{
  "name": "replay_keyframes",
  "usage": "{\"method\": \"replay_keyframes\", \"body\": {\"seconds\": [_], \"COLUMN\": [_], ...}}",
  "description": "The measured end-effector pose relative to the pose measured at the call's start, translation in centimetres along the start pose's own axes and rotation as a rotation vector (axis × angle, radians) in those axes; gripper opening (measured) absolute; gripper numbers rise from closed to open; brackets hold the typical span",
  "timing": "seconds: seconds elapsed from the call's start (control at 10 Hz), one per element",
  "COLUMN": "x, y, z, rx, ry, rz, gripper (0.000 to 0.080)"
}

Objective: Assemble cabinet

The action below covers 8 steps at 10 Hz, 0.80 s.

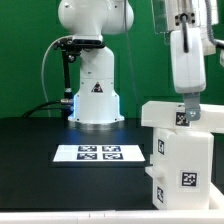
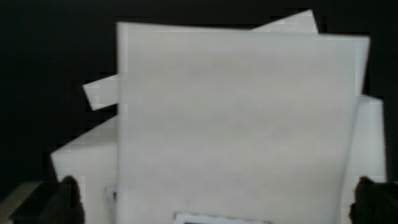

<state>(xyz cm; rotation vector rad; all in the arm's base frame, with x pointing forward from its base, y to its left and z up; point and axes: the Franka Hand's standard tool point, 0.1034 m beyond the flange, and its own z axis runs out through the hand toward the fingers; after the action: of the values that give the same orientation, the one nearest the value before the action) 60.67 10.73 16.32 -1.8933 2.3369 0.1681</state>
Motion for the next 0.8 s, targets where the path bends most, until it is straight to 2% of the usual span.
{"method": "replay_keyframes", "body": {"seconds": [0.1,0.2,0.3,0.6,0.7,0.8], "x": [-0.41,-0.96,-1.25,-0.84,-0.76,-1.3], "y": [-0.19,-0.15,0.11,0.0,-0.16,-0.75], "z": [-1.04,-1.69,-1.74,-1.59,-1.65,-1.71], "rx": [0.014,0.021,0.01,0.008,0.003,0.042], "ry": [-0.011,-0.016,-0.006,0.0,0.05,0.078], "rz": [-0.169,-0.304,-0.387,-0.607,-0.868,-1.074], "gripper": [0.0788,0.0796,0.0796,0.0796,0.0796,0.0796]}}
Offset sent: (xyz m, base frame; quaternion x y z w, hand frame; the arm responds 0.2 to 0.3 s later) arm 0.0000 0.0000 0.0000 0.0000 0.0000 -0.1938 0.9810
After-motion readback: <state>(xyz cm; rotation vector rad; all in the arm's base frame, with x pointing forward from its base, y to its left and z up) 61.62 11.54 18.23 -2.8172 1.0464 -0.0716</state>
